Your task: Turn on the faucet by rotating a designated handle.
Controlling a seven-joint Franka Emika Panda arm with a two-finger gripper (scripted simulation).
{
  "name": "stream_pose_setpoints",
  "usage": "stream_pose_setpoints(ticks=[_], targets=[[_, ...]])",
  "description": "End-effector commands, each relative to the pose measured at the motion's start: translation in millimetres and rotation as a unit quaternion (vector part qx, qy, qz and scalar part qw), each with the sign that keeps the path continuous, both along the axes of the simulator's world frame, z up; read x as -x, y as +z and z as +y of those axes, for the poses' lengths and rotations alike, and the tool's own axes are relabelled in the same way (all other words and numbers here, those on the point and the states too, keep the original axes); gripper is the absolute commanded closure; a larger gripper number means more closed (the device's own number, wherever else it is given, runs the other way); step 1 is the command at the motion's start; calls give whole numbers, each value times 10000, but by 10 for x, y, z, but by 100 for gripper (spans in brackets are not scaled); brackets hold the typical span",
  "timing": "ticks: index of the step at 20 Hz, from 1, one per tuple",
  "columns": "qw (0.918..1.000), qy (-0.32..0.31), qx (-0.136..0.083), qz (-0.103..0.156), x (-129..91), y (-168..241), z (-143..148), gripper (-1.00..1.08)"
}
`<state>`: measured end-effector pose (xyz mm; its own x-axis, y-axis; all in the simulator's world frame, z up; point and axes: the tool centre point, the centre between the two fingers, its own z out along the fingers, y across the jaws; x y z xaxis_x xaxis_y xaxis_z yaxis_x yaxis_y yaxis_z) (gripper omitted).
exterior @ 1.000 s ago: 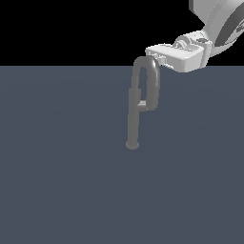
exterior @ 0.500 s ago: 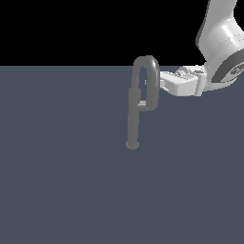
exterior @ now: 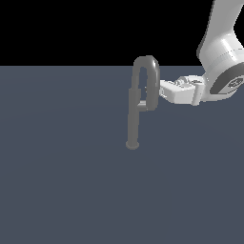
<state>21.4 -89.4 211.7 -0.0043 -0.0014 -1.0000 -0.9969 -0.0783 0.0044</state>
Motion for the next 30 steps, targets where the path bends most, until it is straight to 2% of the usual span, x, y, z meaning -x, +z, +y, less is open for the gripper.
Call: stream_pose_setpoints(ticks=[1, 10, 12, 22, 24, 30], targets=[[10000, -6, -5, 3, -2, 0, 1, 108], [10000, -4, -4, 0, 204, 115, -10, 108], [10000, -4, -4, 0, 178, 101, -11, 108], [10000, -4, -4, 0, 482, 135, -31, 108], [10000, -28, 26, -82, 397, 176, -26, 108], [10000, -14, 7, -35, 620, 77, -42, 108]])
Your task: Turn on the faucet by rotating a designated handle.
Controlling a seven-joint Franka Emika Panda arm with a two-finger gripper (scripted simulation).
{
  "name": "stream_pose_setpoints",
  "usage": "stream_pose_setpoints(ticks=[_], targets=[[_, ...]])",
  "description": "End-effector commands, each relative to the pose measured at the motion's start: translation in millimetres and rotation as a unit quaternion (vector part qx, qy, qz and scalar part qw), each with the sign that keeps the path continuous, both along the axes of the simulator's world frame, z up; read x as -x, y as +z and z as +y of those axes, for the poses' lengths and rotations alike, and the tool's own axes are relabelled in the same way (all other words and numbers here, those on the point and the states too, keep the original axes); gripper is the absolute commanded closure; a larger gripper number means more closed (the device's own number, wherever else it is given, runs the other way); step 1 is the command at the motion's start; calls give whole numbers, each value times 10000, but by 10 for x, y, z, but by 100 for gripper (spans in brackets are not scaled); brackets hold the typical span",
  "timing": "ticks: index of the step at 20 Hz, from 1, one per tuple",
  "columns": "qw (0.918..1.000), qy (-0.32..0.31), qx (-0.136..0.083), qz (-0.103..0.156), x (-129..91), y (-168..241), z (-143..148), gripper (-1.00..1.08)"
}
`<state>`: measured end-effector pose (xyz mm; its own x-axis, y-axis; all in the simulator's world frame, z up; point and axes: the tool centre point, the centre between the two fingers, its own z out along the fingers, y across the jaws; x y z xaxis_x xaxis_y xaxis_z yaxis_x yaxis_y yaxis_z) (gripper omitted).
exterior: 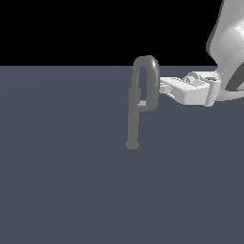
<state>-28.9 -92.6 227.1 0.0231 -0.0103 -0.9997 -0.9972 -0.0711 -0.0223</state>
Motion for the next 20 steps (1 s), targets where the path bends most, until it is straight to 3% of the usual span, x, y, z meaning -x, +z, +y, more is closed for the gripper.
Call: stream_pose_setpoints(ticks=[1, 4, 6, 13, 14, 20], targets=[[9999, 24, -40, 111, 155, -94, -13, 108], [9999, 31, -49, 136, 271, -146, -22, 108], [10000, 34, -28, 18, 182, -38, -12, 108], [9999, 32, -48, 125, 405, -351, -32, 108], [10000, 57, -30, -73, 296, -132, -21, 108], [9999, 37, -46, 96, 420, -564, -33, 108]])
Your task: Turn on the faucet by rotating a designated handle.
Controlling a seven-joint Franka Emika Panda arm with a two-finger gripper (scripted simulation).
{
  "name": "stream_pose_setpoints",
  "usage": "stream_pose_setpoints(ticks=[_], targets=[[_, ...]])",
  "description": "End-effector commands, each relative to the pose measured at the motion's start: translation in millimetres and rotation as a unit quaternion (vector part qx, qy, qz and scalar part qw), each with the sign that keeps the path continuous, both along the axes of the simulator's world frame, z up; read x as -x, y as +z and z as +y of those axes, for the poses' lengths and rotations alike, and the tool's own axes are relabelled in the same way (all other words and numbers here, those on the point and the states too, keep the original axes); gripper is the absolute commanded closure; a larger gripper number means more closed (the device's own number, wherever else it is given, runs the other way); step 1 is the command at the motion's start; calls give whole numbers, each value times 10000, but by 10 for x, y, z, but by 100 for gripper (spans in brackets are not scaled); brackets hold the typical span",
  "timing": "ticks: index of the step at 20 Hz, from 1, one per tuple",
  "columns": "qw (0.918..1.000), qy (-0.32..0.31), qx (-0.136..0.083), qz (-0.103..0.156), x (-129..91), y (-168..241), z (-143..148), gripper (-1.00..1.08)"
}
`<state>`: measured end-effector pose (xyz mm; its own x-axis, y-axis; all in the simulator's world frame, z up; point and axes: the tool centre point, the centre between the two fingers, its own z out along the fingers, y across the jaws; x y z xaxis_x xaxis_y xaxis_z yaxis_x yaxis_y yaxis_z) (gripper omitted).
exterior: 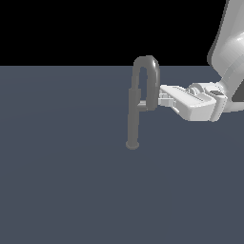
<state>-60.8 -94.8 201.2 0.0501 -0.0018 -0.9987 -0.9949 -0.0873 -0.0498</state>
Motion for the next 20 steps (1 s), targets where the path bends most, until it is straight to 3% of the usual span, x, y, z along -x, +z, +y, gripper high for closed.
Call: stream_pose_setpoints(ticks=[1, 2, 3, 12, 13, 14, 20], targets=[[9997, -48, -7, 259, 123, -376, -13, 108], [9997, -48, -7, 259, 123, -376, -13, 108], [10000, 1, -9, 21, 22, -87, -2, 108], [9997, -47, -8, 255, 17, -629, -5, 108], [9997, -47, -8, 255, 17, -629, -5, 108], [10000, 33, -45, -42, -67, -252, -4, 108], [9999, -8, -27, 112, -141, -539, 5, 108]])
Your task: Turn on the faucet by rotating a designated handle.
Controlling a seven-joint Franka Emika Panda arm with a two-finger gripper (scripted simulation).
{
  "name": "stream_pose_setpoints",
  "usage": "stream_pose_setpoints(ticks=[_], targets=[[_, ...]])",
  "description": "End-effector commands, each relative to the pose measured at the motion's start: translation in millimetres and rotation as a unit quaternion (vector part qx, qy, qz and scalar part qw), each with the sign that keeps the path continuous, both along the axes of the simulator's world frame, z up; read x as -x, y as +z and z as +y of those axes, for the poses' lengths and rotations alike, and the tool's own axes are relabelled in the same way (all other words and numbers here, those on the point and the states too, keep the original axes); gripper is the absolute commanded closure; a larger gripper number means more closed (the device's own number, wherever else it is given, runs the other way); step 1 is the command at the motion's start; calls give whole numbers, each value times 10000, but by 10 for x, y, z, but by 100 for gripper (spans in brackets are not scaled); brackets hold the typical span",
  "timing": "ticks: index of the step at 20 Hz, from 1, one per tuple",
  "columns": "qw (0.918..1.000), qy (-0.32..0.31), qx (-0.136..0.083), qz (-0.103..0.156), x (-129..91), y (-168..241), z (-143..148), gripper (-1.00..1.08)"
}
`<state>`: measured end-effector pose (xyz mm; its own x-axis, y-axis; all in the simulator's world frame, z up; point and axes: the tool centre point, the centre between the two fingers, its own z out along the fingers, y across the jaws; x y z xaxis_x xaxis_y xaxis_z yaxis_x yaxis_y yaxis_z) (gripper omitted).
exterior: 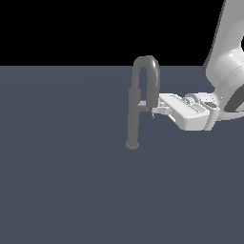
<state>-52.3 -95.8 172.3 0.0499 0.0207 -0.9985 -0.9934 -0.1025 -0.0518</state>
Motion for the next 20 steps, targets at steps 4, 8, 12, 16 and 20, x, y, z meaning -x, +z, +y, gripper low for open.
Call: stream_pose_setpoints(ticks=[4, 8, 12, 16, 20], targets=[[9997, -113, 94, 211, -99, -436, 19, 108], [10000, 37, -68, 48, -33, -71, -39, 108], [9999, -7, -23, 107, -133, -207, -14, 108], [9998, -50, 20, 165, -229, -341, 8, 108], [9997, -91, 63, 221, -320, -471, 28, 108]])
